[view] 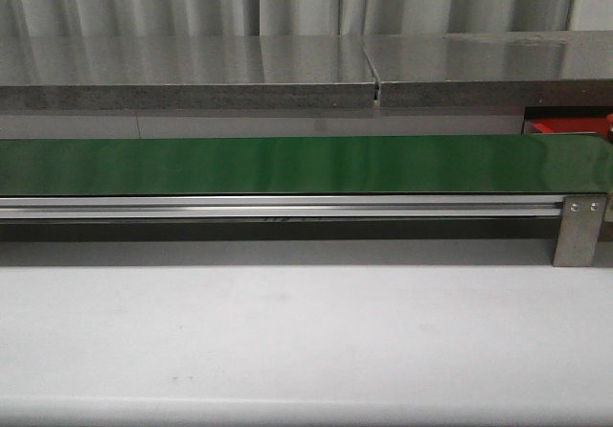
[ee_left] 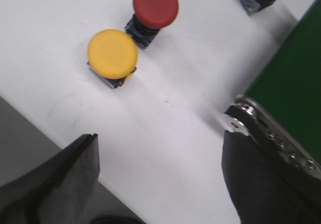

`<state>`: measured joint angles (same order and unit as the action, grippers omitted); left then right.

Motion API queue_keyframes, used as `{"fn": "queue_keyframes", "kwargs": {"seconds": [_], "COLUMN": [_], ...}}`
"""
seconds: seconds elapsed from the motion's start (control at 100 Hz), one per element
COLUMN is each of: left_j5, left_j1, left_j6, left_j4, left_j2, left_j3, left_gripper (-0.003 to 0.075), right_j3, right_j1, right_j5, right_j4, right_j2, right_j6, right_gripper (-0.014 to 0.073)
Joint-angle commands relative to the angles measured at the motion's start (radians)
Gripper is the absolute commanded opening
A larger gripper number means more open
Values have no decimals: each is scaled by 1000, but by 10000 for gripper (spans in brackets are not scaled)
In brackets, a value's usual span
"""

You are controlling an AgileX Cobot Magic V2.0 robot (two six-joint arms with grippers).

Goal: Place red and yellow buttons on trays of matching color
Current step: 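Lower the left gripper onto another yellow button in the pile and grasp it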

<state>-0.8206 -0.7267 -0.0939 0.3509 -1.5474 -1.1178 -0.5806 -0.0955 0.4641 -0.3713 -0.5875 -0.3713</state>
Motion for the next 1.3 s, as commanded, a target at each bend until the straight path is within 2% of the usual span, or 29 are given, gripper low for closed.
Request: {"fn": "queue_keyframes", "kwargs": {"seconds": [0.0, 0.47, 0.77, 0.84, 0.99, 1.06, 1.15, 1.29], "left_j5": [-3, -28, -12, 4, 31, 41, 44, 27], "left_j1": [-19, -19, -19, -19, -19, -19, -19, -19], "left_j6": [11, 22, 22, 22, 4, 3, 3, -36], "left_j4": [23, -27, -27, -27, -27, -27, -27, -3], "left_j2": [-14, -248, -329, -337, -339, -339, -339, -317], "left_j3": [-55, -238, -258, -258, -258, -258, -258, -258], "left_gripper": [512, 512, 505, 459, 268, 206, 176, 177], "right_j3": [-27, -27, -27, -27, -27, -27, -27, -27], "right_j1": [1, 1, 1, 1, 1, 1, 1, 1], "right_j5": [-61, -61, -61, -61, -61, -61, -61, -61], "right_j4": [-2, -2, -2, -2, -2, -2, -2, -2], "right_j2": [3, 3, 3, 3, 3, 3, 3, 3], "right_j6": [-8, -8, -8, -8, -8, -8, -8, -8], "right_gripper": [-68, -68, -68, -68, -68, -68, -68, -68]}}
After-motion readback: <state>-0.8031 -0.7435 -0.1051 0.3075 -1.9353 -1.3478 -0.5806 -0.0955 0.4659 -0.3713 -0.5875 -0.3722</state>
